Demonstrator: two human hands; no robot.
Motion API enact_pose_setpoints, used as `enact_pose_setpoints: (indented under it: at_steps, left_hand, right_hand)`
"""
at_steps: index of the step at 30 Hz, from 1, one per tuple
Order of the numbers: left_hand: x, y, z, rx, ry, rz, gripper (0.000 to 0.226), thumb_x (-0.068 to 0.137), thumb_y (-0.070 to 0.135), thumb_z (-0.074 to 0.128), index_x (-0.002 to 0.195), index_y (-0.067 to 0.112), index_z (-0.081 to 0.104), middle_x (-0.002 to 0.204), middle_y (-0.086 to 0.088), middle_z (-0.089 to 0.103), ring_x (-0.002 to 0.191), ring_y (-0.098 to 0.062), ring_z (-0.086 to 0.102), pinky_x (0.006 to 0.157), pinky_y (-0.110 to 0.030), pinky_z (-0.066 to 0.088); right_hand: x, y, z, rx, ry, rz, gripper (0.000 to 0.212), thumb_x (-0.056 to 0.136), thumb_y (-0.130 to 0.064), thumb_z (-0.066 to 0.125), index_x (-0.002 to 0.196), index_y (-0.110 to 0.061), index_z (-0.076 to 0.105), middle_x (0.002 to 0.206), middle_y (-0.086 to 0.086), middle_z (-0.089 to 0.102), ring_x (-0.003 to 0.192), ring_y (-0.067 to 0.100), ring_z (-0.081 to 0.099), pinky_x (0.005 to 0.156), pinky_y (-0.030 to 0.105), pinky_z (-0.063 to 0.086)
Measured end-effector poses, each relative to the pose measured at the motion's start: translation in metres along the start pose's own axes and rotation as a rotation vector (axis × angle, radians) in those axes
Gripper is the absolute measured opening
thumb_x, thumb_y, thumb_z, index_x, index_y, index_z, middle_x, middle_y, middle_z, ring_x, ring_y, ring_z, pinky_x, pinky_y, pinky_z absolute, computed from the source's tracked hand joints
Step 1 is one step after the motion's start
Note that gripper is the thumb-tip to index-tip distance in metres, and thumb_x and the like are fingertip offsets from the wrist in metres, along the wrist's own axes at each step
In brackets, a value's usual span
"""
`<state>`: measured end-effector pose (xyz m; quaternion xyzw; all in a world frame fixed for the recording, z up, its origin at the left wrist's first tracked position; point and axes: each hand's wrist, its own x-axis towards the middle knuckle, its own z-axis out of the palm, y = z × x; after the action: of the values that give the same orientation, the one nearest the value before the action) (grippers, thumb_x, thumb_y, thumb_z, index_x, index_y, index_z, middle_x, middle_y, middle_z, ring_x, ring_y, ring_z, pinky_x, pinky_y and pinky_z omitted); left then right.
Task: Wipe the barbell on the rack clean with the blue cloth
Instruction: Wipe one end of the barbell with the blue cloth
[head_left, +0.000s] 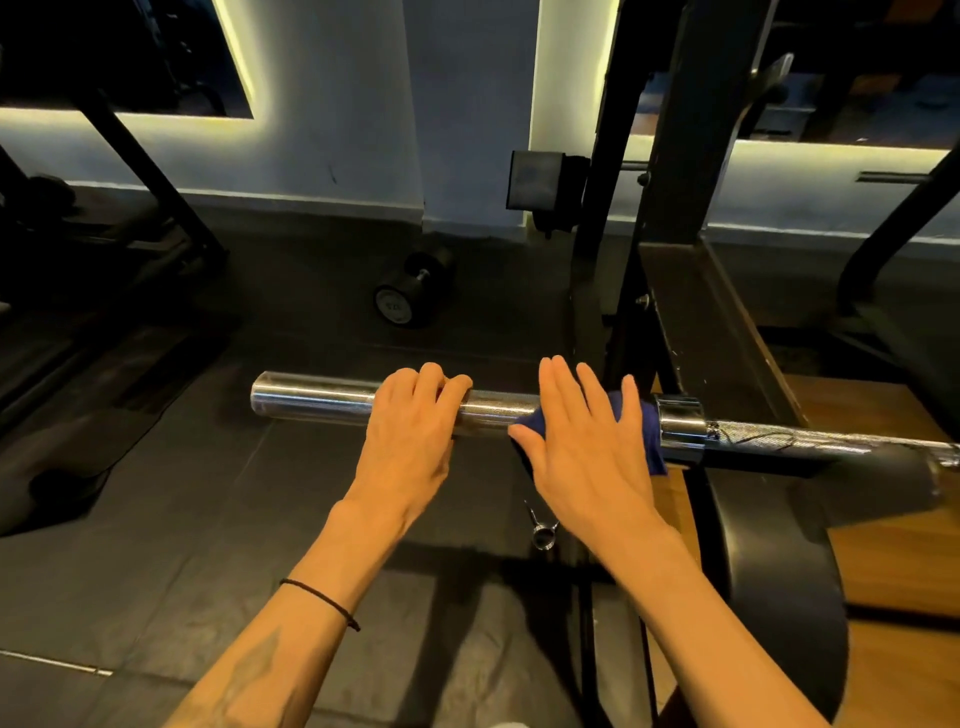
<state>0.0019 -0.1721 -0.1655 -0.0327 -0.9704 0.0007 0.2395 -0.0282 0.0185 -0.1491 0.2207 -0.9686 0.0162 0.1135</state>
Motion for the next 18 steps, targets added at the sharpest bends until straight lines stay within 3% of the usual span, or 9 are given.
enact_pose_setpoints:
  at_steps: [3, 6, 8, 13, 18]
  left_hand:
    - [0.005, -0.003, -0.005, -0.011, -0.050, 0.070, 0.069, 0.074, 0.041, 0.078, 0.134, 0.013, 0.056, 0.108, -0.006, 0.054, 0.090, -0.023, 0.051, 0.080, -0.039, 0.049]
    - [0.009, -0.010, -0.009, -0.085, -0.072, 0.113, 0.056, 0.078, 0.030, 0.073, 0.129, 0.012, 0.059, 0.115, -0.006, 0.057, 0.097, -0.022, 0.056, 0.088, -0.038, 0.049]
    - [0.009, -0.013, -0.009, -0.094, -0.104, 0.102, 0.057, 0.078, 0.024, 0.075, 0.131, 0.014, 0.058, 0.125, -0.006, 0.059, 0.108, -0.024, 0.059, 0.097, -0.040, 0.047]
    - [-0.001, -0.005, -0.005, -0.098, -0.024, 0.046, 0.062, 0.068, 0.020, 0.084, 0.126, 0.018, 0.059, 0.113, -0.001, 0.064, 0.105, -0.023, 0.061, 0.095, -0.041, 0.046]
    - [-0.006, 0.003, 0.002, -0.124, 0.073, -0.026, 0.064, 0.062, 0.015, 0.089, 0.118, 0.019, 0.059, 0.111, -0.002, 0.061, 0.101, -0.025, 0.059, 0.096, -0.045, 0.043]
  right_hand:
    - [0.015, -0.018, 0.001, 0.023, -0.047, -0.080, 0.072, 0.105, -0.053, 0.026, 0.162, -0.010, 0.015, 0.167, 0.010, 0.023, 0.154, 0.029, 0.022, 0.123, 0.059, 0.017]
    - [0.030, -0.041, 0.004, 0.019, -0.105, -0.212, 0.069, 0.109, -0.046, 0.024, 0.161, -0.009, -0.002, 0.171, 0.011, 0.004, 0.157, 0.028, 0.006, 0.126, 0.054, 0.007]
    - [0.034, -0.045, 0.003, 0.030, -0.115, -0.209, 0.072, 0.108, -0.050, 0.024, 0.161, -0.010, -0.004, 0.171, 0.011, 0.001, 0.157, 0.028, 0.002, 0.126, 0.053, 0.006]
    - [0.018, -0.022, 0.004, -0.020, -0.016, -0.044, 0.083, 0.094, -0.075, 0.013, 0.161, -0.027, 0.025, 0.164, 0.011, 0.032, 0.151, 0.037, 0.026, 0.121, 0.059, 0.019]
    - [0.004, 0.011, 0.001, -0.009, -0.010, 0.057, 0.087, 0.092, -0.078, 0.015, 0.156, -0.024, 0.038, 0.152, 0.012, 0.049, 0.143, 0.033, 0.041, 0.116, 0.056, 0.032]
